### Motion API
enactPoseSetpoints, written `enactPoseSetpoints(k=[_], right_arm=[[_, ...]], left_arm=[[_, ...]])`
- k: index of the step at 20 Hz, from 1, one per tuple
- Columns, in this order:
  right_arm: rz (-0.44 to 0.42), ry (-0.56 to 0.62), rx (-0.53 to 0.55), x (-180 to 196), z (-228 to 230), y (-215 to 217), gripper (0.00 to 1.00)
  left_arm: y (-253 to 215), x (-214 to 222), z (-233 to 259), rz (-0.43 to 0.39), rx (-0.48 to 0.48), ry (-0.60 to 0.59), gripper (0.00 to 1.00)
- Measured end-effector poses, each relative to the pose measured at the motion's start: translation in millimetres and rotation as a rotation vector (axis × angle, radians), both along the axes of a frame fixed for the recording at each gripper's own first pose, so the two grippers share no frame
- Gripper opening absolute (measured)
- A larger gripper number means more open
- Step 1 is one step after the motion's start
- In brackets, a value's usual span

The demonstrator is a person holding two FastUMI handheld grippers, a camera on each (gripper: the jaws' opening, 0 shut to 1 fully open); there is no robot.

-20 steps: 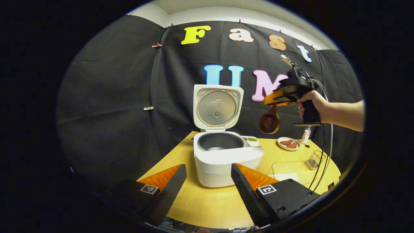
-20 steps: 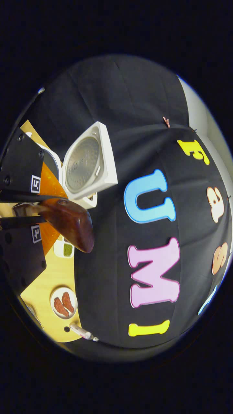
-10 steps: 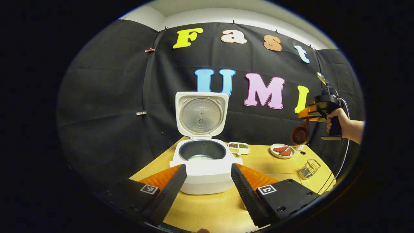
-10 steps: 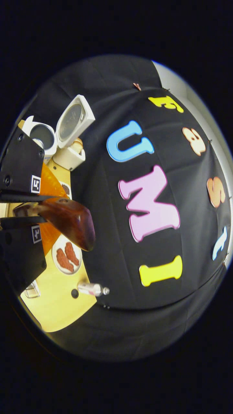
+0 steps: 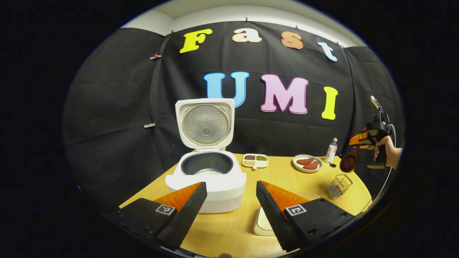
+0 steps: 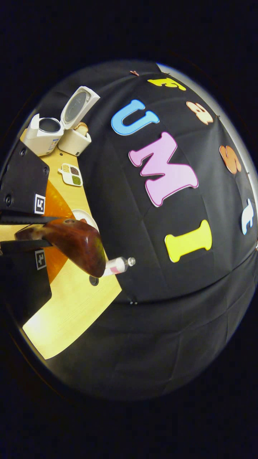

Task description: Close the left gripper, press the button to open the rice cooker; take a wooden spoon from the chopstick holder with the right hand, scoop a spoonful of rice and pour it into the rice cooker, then put the wooden spoon back into the chopstick holder.

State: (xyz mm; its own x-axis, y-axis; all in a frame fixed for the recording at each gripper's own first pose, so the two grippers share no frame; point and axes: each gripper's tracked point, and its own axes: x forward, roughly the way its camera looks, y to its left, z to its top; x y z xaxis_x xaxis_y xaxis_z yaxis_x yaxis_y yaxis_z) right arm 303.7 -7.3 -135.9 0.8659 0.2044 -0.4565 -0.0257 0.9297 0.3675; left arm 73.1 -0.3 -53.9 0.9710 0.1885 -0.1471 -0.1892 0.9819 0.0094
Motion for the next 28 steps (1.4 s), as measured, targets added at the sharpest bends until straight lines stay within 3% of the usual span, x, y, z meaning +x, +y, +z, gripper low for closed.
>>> enactPoseSetpoints(k=[7,9,10,11,14,15,18,20,21,23,24,25,26,28], right_arm=[[-0.007,0.065,-0.062,0.9,-59.9,-25.3,0.21],[-0.006,0.088,-0.072,3.6,-78.2,-25.0,0.21],[0.0,0.101,-0.064,0.4,-84.5,-20.6,0.17],[0.004,0.108,-0.059,0.2,-90.7,-17.1,0.21],[0.007,0.12,-0.09,-1.3,-106.7,-13.8,0.22],[0.006,0.125,-0.094,-2.8,-110.7,-13.7,0.17],[-0.008,0.152,-0.08,-13.7,-121.2,-14.2,0.23],[-0.008,0.143,-0.105,-18.9,-121.5,-18.6,0.24],[-0.002,0.141,-0.127,-23.3,-121.6,-20.3,0.33],[0.006,0.133,-0.156,-32.4,-117.8,-23.5,0.66],[0.0,0.125,-0.161,-35.6,-114.4,-26.4,0.67],[-0.014,0.115,-0.164,-40.1,-109.5,-30.7,0.91],[-0.026,0.109,-0.162,-42.5,-107.0,-34.2,0.97],[-0.061,0.096,-0.176,-53.8,-98.8,-46.4,0.99]], left_arm=[[-29.7,-1.2,8.9,0.049,-0.035,0.006,0.96],[-24.1,-6.3,14.1,0.073,-0.011,0.002,0.95],[-18.9,-8.9,16.7,0.083,0.002,0.0,0.94],[-13.5,-10.9,18.6,0.094,0.011,0.0,0.94],[2.0,-18.2,19.2,0.138,0.006,0.003,0.94],[5.6,-20.0,20.3,0.15,-0.006,0.001,0.94],[15.9,-22.8,27.7,0.179,-0.036,-0.016,0.98],[27.7,-22.5,37.6,0.191,-0.023,-0.031,0.94],[34.7,-21.2,45.1,0.194,-0.019,-0.042,0.94],[50.5,-16.5,62.0,0.205,0.002,-0.057,0.94],[57.9,-13.5,72.2,0.206,0.015,-0.068,0.94],[64.2,-9.1,82.1,0.204,0.029,-0.079,0.94],[71.3,-4.8,91.7,0.202,0.045,-0.086,0.94],[87.5,6.2,113.9,0.204,0.053,-0.105,0.94]])
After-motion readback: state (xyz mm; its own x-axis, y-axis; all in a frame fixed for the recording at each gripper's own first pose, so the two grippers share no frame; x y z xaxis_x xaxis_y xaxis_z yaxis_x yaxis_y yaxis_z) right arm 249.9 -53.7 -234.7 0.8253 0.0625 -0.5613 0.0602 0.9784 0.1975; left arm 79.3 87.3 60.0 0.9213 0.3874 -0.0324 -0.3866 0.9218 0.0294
